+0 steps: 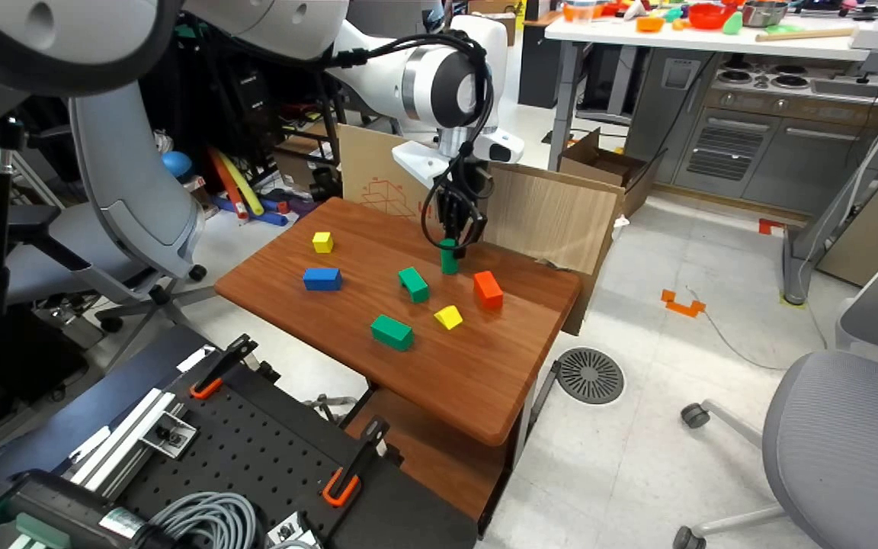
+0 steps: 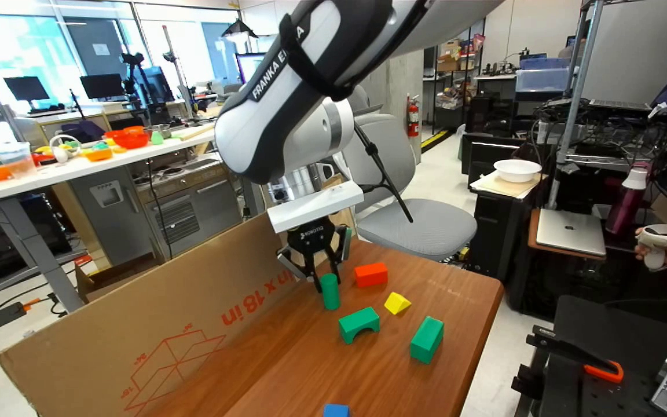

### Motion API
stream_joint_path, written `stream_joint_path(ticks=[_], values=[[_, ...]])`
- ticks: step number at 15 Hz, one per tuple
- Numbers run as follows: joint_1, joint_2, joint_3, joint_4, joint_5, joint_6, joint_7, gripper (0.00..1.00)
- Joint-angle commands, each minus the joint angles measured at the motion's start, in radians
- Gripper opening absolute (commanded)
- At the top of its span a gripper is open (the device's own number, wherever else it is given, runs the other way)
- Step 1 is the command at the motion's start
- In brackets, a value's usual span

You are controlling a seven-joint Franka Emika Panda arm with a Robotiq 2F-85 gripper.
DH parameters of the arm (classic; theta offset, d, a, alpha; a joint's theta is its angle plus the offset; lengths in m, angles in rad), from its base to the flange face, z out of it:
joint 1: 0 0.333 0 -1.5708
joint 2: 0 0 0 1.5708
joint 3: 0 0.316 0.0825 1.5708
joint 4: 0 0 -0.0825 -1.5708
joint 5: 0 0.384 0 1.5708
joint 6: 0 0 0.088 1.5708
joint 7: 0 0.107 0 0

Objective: Move the cylindrical block to the right

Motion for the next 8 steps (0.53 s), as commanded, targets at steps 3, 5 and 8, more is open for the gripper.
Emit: stream_joint_path(ticks=[3, 5, 8], values=[[0.015, 0.033, -0.006, 0.088, 0.003, -0.051, 0.012, 0.76], [0.020, 0.019, -0.003, 0.082, 0.000, -0.048, 0.002, 0.90], [0.059, -0.064, -0.004, -0.006, -0.031, -0.014, -0.017, 1.00]])
